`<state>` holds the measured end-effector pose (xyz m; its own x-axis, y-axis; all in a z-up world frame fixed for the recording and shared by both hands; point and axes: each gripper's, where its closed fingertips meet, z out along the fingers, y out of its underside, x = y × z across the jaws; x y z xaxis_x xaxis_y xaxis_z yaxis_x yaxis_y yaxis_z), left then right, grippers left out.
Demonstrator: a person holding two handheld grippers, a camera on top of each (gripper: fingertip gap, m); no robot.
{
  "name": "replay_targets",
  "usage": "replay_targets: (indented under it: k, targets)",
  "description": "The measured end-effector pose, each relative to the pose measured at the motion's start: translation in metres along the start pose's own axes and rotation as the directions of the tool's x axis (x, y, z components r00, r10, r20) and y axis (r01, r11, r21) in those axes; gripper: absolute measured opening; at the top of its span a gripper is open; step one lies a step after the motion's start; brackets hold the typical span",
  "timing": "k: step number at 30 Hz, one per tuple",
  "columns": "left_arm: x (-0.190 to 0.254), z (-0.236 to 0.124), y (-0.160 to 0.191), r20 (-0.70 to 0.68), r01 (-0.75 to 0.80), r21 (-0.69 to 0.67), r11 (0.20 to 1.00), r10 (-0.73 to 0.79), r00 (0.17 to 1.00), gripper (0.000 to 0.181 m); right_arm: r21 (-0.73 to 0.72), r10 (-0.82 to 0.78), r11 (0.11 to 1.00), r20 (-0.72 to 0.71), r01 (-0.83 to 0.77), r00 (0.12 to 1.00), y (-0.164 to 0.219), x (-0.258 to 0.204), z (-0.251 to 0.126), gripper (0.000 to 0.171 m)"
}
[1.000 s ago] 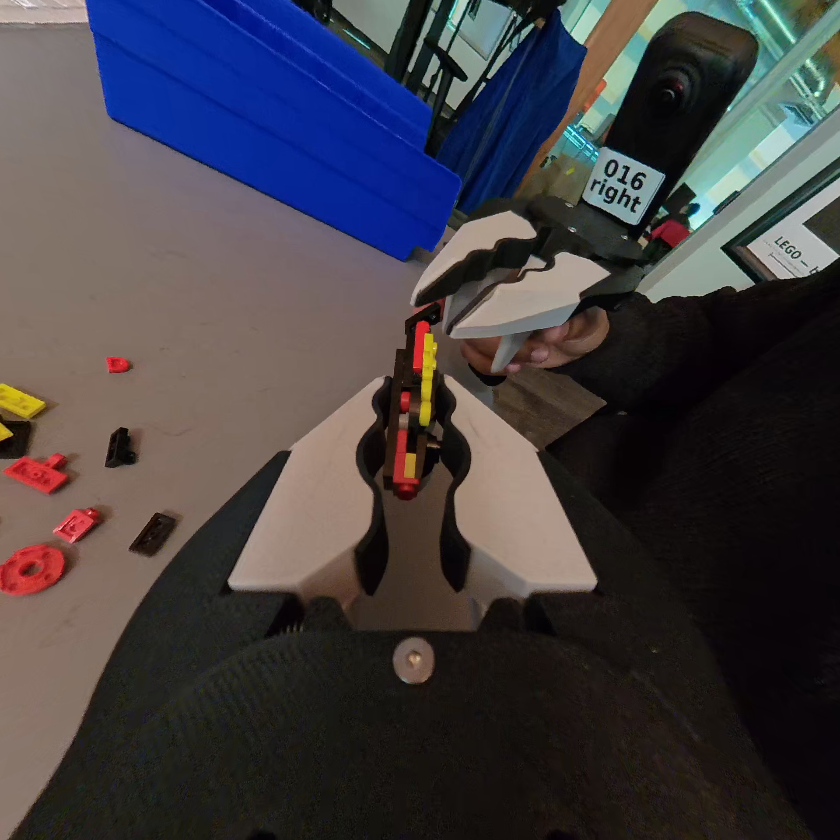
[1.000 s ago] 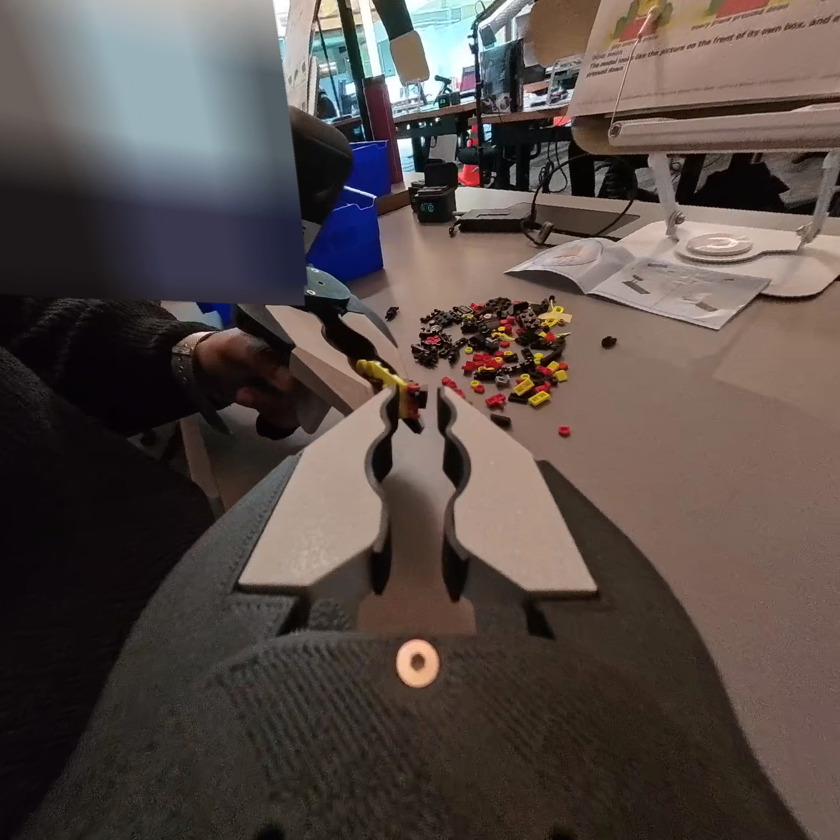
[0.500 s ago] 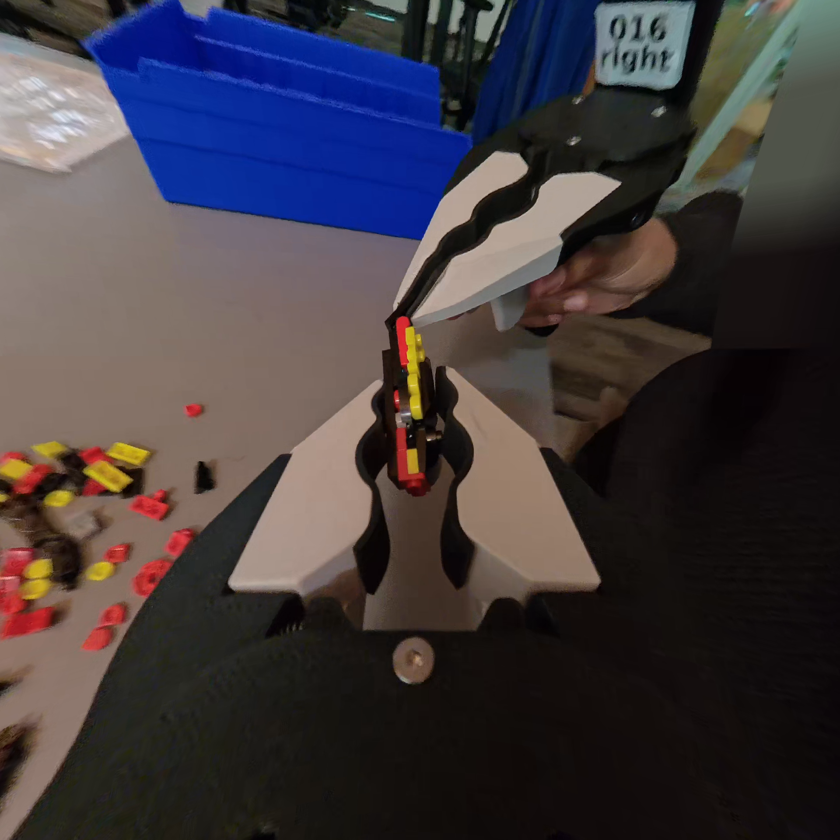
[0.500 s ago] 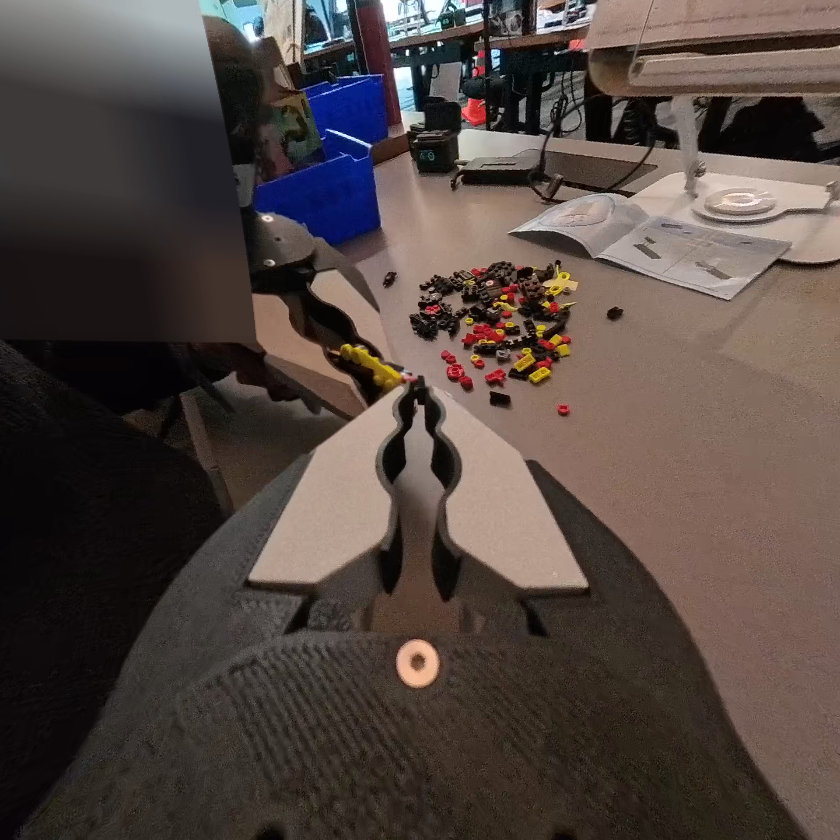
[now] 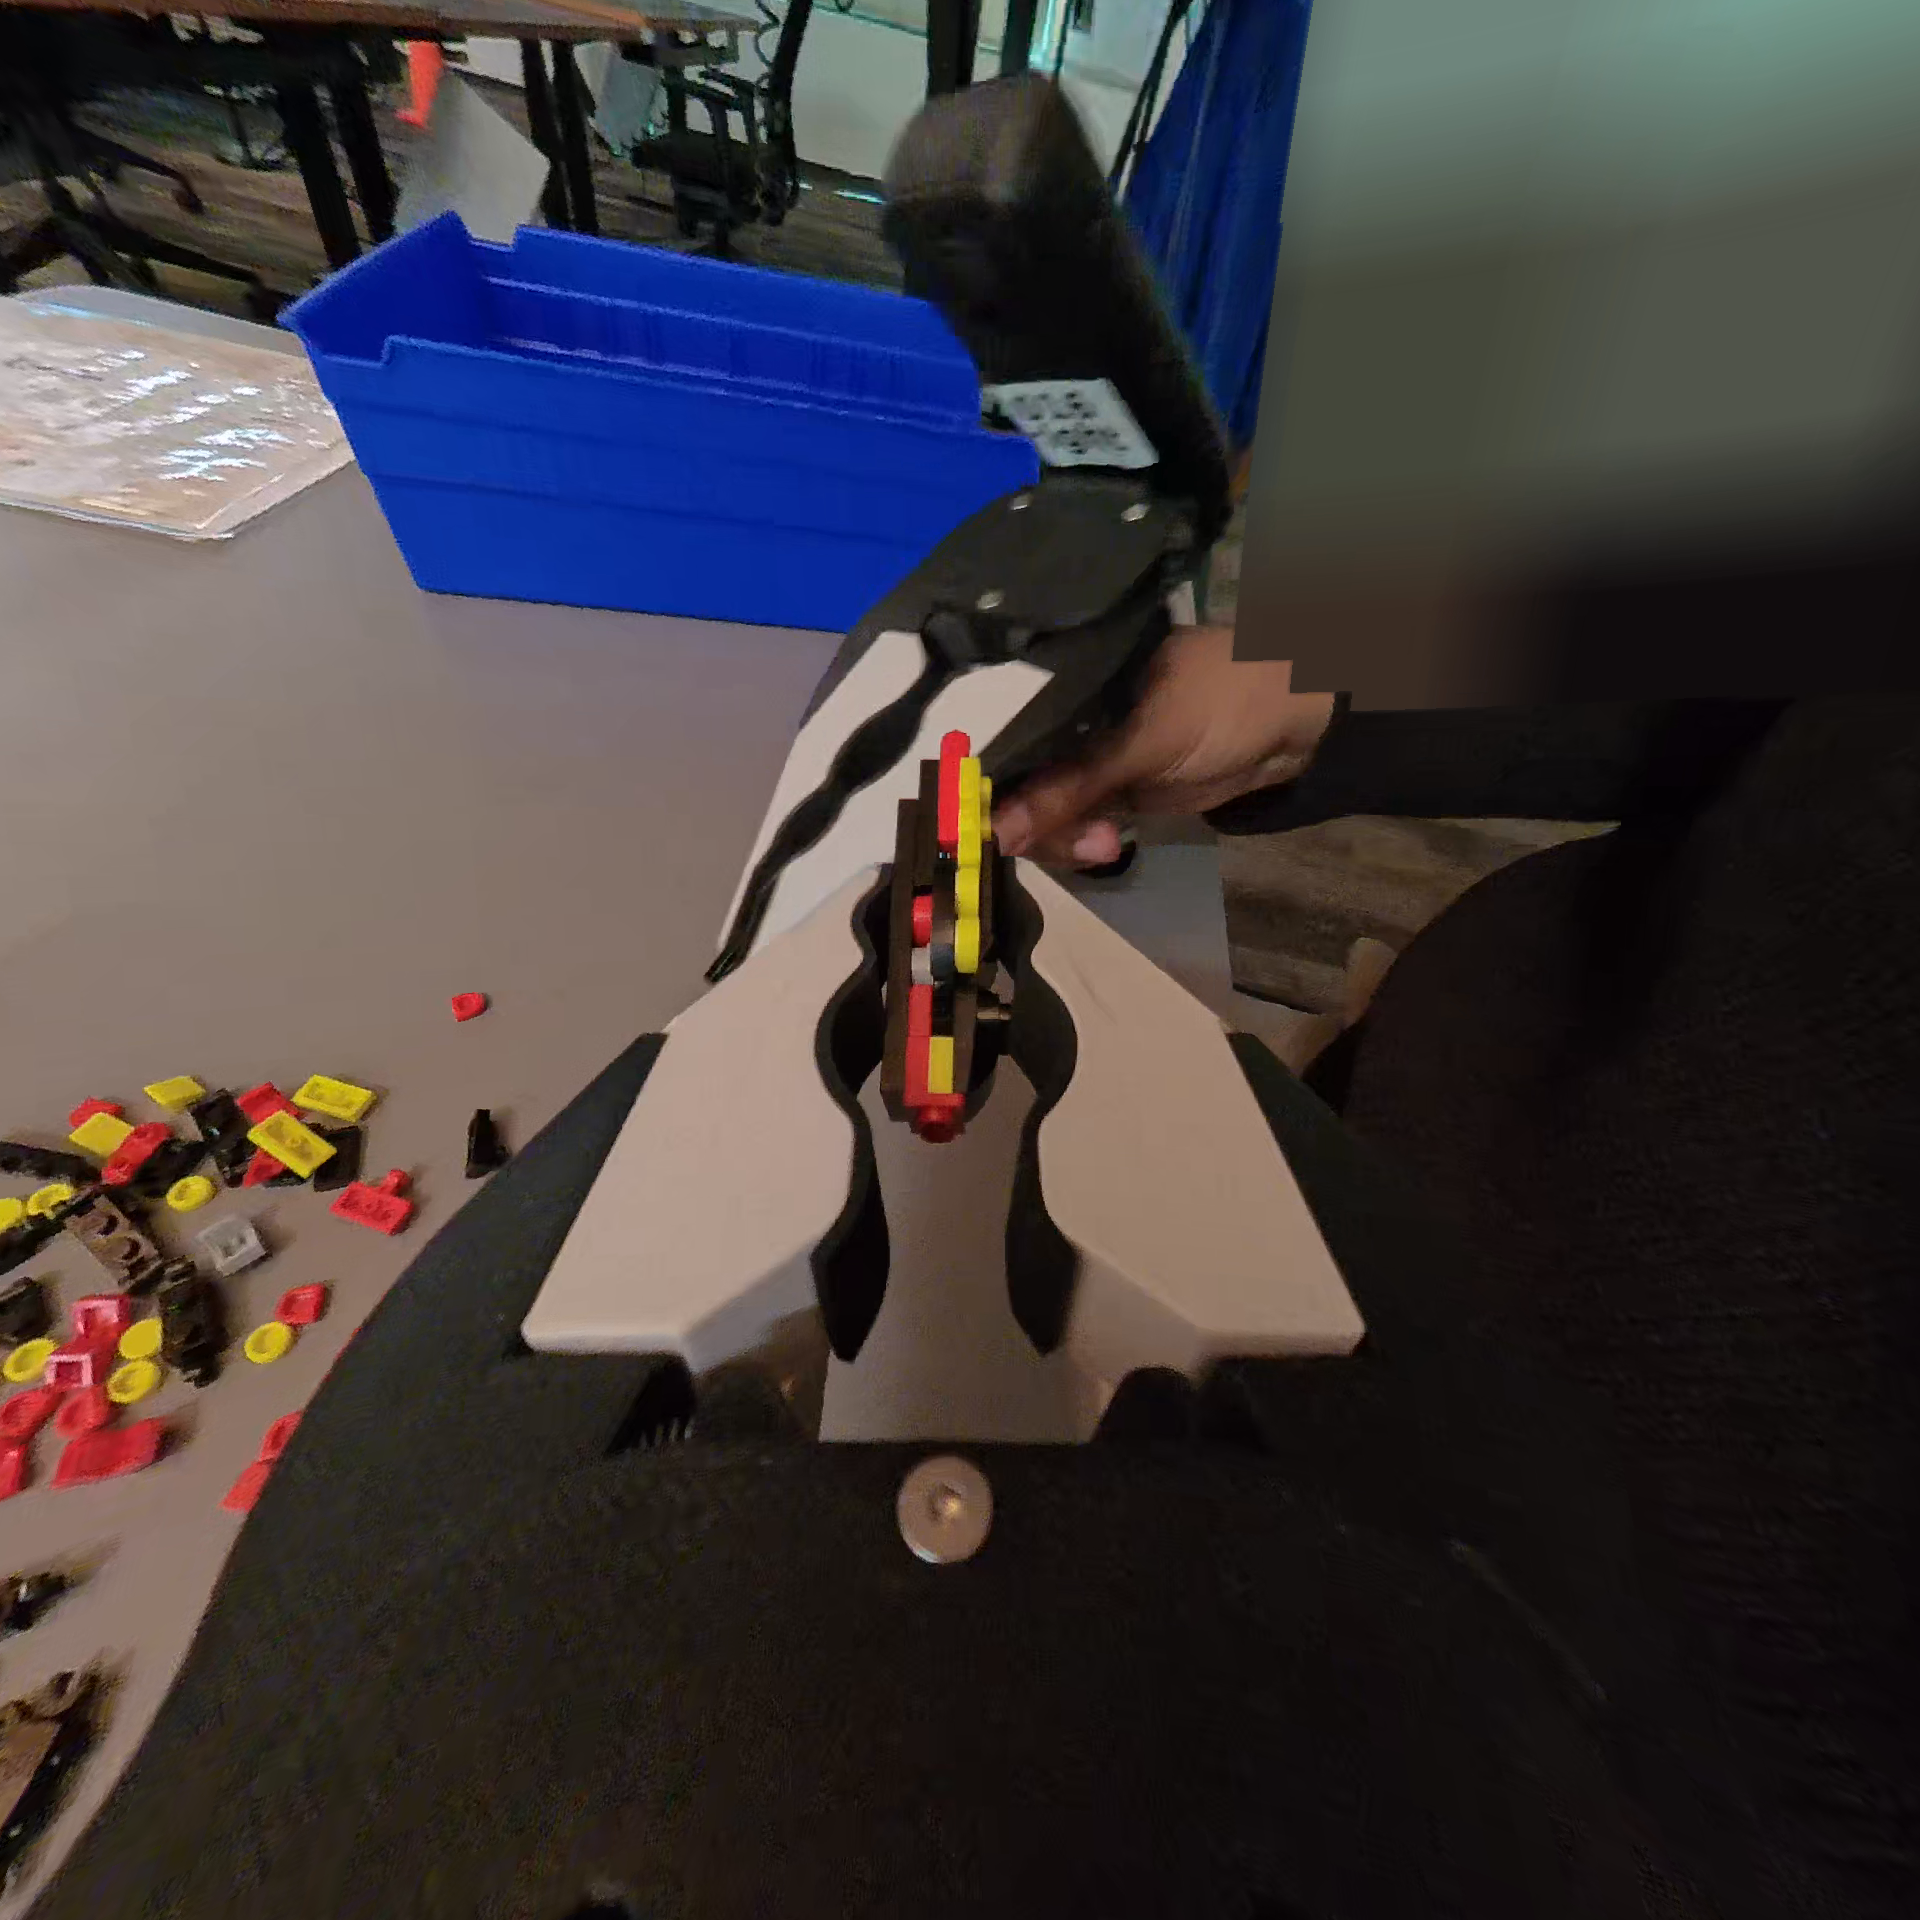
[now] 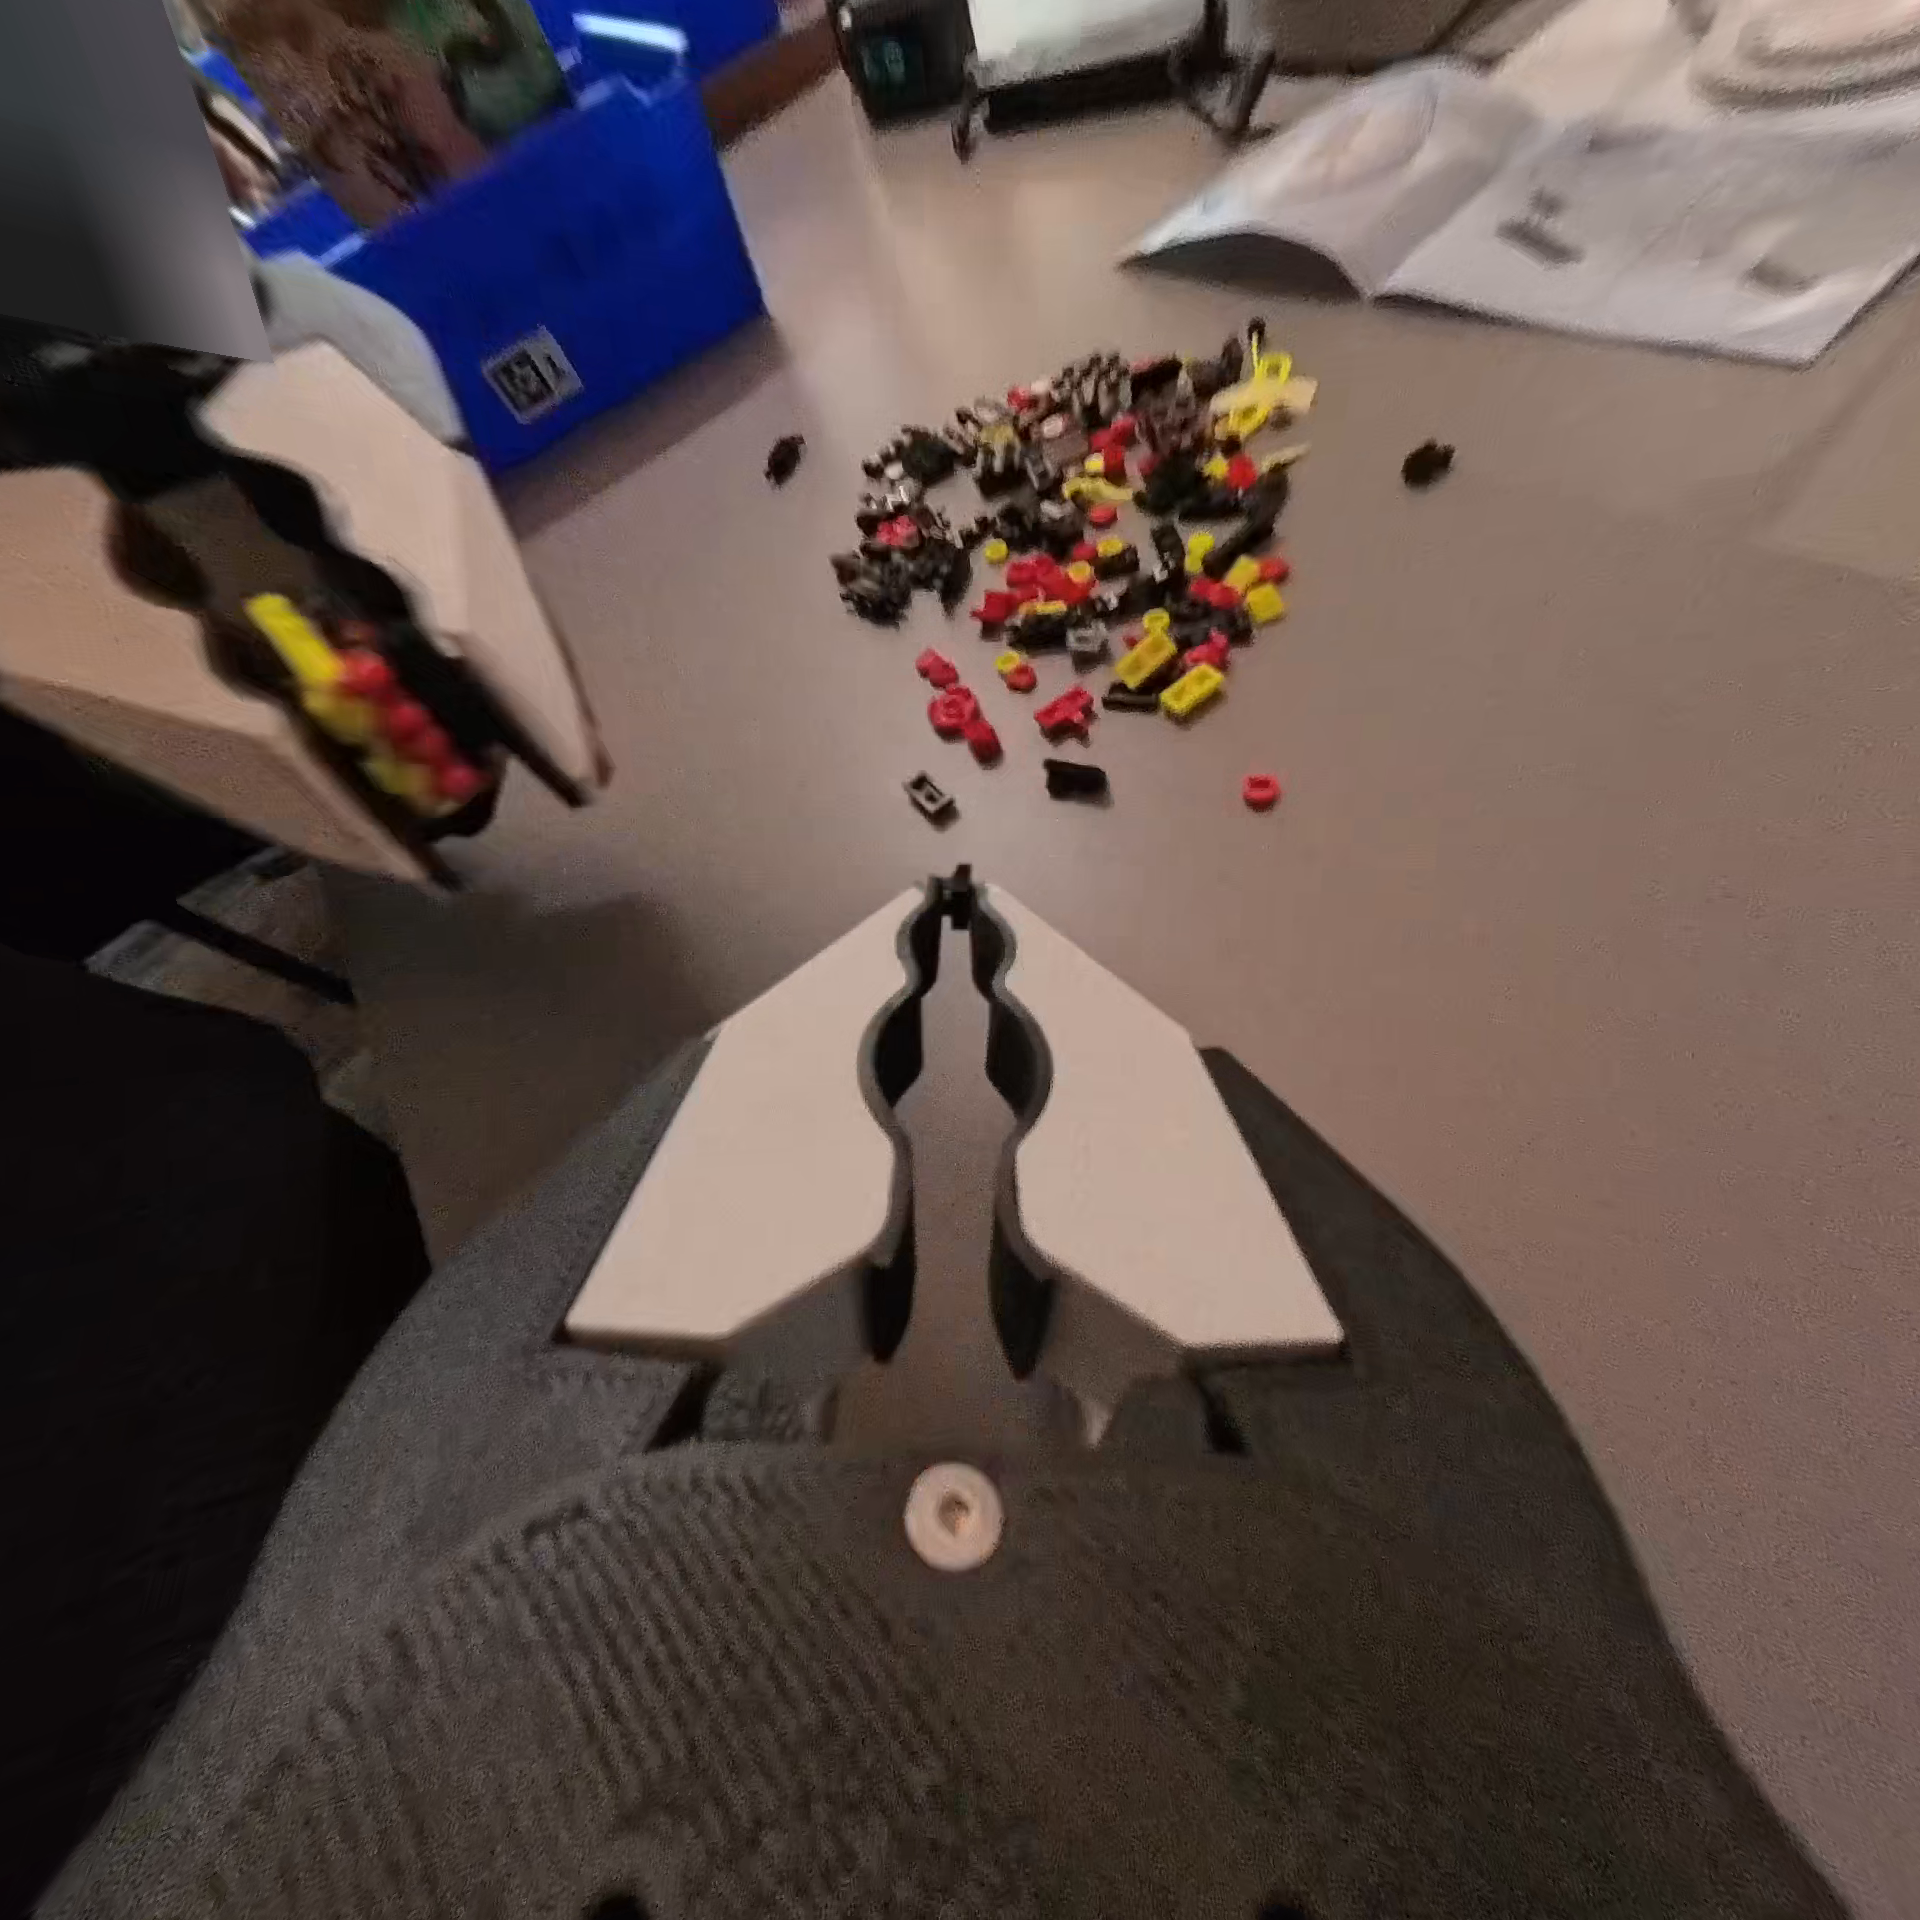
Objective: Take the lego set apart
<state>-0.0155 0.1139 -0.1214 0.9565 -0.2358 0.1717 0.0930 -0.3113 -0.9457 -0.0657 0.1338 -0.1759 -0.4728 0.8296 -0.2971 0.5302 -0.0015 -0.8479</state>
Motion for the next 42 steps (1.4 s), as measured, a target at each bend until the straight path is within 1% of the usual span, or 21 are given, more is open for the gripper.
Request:
replay_targets:
  k: [1, 3, 4, 5, 6, 7, 8, 12, 14, 16, 18, 20, 23, 25, 27, 29, 33, 36, 38, 41, 42]
  targets:
    - [-0.001, 0.001, 0.002, -0.009, 0.016, -0.008, 1.000, -0.016, 1.000, 0.017, -0.010, 0.022, 1.000, -0.008, -0.023, 1.000, 0.000, 0.006, 0.008, 0.011]
    - [-0.005, 0.000, 0.003, -0.015, 0.066, 0.006, 0.998, -0.066, 0.998, 0.017, 0.042, 0.082, 0.996, -0.001, -0.082, 0.997, -0.013, 0.013, 0.021, 0.018]
    - [-0.005, 0.000, 0.002, -0.026, 0.093, 0.014, 0.996, -0.093, 0.995, 0.017, 0.034, 0.124, 0.992, -0.006, -0.123, 0.992, -0.018, 0.018, 0.029, 0.022]
    - [-0.007, -0.001, 0.002, -0.035, 0.126, 0.021, 0.992, -0.126, 0.991, 0.017, 0.001, 0.144, 0.990, -0.026, -0.145, 0.989, -0.017, 0.025, 0.034, 0.051]
    - [-0.008, -0.001, 0.000, -0.047, 0.159, 0.033, 0.987, -0.157, 0.986, 0.017, -0.037, 0.142, 0.989, -0.025, -0.143, 0.990, -0.015, 0.028, 0.036, 0.057]
    - [-0.008, -0.002, -0.001, -0.063, 0.193, 0.044, 0.980, -0.190, 0.980, 0.017, -0.057, 0.144, 0.988, -0.011, -0.144, 0.990, -0.014, 0.028, 0.035, 0.052]
    - [-0.010, -0.002, -0.001, -0.074, 0.230, 0.048, 0.972, -0.227, 0.971, 0.017, -0.049, 0.152, 0.987, -0.004, -0.152, 0.988, -0.016, 0.029, 0.030, 0.052]
    - [-0.019, 0.000, 0.007, -0.110, 0.386, 0.026, 0.922, -0.381, 0.918, 0.017, 0.097, 0.143, 0.985, 0.024, -0.145, 0.989, -0.032, 0.024, -0.008, 0.054]
    - [-0.019, 0.001, 0.011, -0.146, 0.451, 0.012, 0.893, -0.445, 0.884, 0.016, 0.147, 0.066, 0.987, 0.048, -0.072, 0.997, -0.041, 0.011, -0.029, 0.053]
    - [-0.020, 0.002, 0.014, -0.172, 0.511, 0.002, 0.860, -0.503, 0.847, 0.016, 0.180, -0.056, 0.982, 0.026, 0.050, 0.998, -0.044, -0.002, -0.045, 0.051]
    - [-0.020, 0.003, 0.017, -0.192, 0.544, -0.013, 0.839, -0.536, 0.822, 0.015, 0.181, -0.168, 0.969, -0.004, 0.166, 0.986, -0.037, -0.016, -0.053, 0.046]
    - [-0.019, 0.005, 0.019, -0.202, 0.539, -0.026, 0.842, -0.533, 0.822, 0.016, 0.178, -0.204, 0.963, -0.014, 0.203, 0.979, -0.027, -0.029, -0.057, 0.039]
    - [-0.012, 0.008, 0.018, -0.231, 0.504, -0.028, 0.863, -0.496, 0.837, 0.015, 0.197, -0.163, 0.969, 0.062, 0.148, 0.985, -0.016, -0.048, -0.059, 0.036]
    - [-0.011, 0.009, 0.017, -0.204, 0.422, -0.007, 0.906, -0.415, 0.887, 0.016, 0.217, -0.155, 0.968, 0.108, 0.128, 0.982, -0.016, -0.054, -0.061, 0.037]
    - [-0.009, 0.010, 0.017, -0.152, 0.272, 0.001, 0.962, -0.269, 0.951, 0.016, 0.220, -0.173, 0.965, 0.119, 0.144, 0.978, -0.016, -0.053, -0.061, 0.038]
    - [-0.004, 0.010, 0.018, -0.114, 0.107, -0.007, 0.994, -0.107, 0.988, 0.016, 0.209, -0.166, 0.968, 0.114, 0.140, 0.980, -0.014, -0.047, -0.061, 0.038]
    - [0.012, 0.010, 0.010, -0.080, -0.113, 0.048, 0.992, 0.117, 0.990, 0.017, 0.232, -0.094, 0.972, 0.195, 0.047, 0.976, -0.017, -0.053, -0.062, 0.037]
    - [0.016, 0.011, 0.013, -0.048, -0.232, 0.031, 0.972, 0.234, 0.971, 0.017, 0.212, -0.039, 0.977, 0.287, -0.024, 0.957, -0.014, -0.062, -0.061, 0.036]
    - [0.018, 0.012, 0.012, -0.037, -0.264, 0.032, 0.964, 0.266, 0.963, 0.017, 0.166, 0.054, 0.978, 0.373, -0.124, 0.926, -0.011, -0.069, -0.059, 0.037]
    - [0.019, 0.012, 0.012, -0.036, -0.278, 0.035, 0.960, 0.279, 0.960, 0.017, 0.094, 0.276, 0.921, 0.528, -0.379, 0.803, -0.014, -0.074, -0.058, 0.046]
    - [0.018, 0.012, 0.013, -0.030, -0.293, 0.029, 0.956, 0.294, 0.955, 0.017, 0.074, 0.333, 0.893, 0.558, -0.445, 0.760, -0.015, -0.074, -0.057, 0.046]
